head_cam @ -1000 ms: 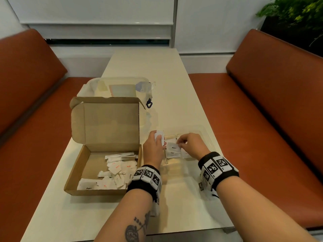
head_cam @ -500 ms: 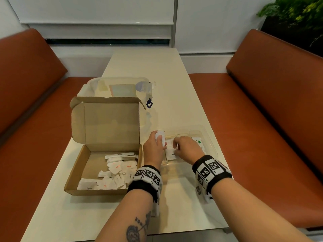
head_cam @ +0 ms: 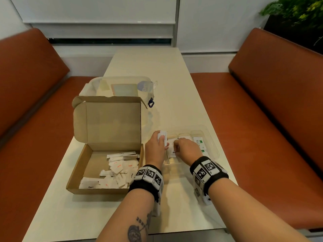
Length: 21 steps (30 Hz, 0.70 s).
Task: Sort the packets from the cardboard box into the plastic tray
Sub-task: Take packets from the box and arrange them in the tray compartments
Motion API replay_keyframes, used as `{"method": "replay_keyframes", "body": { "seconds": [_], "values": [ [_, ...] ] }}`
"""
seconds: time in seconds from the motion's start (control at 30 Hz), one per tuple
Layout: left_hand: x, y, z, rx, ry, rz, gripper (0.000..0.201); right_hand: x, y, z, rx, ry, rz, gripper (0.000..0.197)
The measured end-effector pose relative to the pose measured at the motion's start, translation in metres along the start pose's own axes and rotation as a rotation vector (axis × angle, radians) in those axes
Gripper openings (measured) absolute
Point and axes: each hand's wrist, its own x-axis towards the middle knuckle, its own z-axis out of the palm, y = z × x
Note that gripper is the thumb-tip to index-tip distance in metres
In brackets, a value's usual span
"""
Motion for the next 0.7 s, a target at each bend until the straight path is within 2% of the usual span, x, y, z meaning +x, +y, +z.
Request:
{"method": "replay_keyframes", "body": {
  "seconds": [0.2, 0.37, 0.43, 0.57, 0.7],
  "values": [
    [0.001, -0.002, 0.001, -0.043, -0.013, 0.004, 0.031, 0.000, 0.002, 0.000, 0.072, 0.007, 0.019, 0.006],
    [0.003, -0.004, 0.001, -0.104, -0.098, 0.010, 0.031, 0.000, 0.001, -0.004, 0.482, 0.213, 0.090, 0.019],
    [0.003, -0.004, 0.001, -0.124, -0.145, 0.018, 0.029, 0.001, 0.000, -0.007, 0.642, 0.244, 0.103, 0.018],
    [0.003, -0.005, 0.002, -0.121, -0.179, 0.023, 0.028, 0.001, 0.003, -0.010, 0.797, 0.252, 0.134, 0.001],
    [0.005, -0.006, 0.003, -0.123, -0.103, 0.033, 0.027, -0.001, 0.009, -0.011, 0.879, 0.282, 0.194, 0.007]
  ]
}}
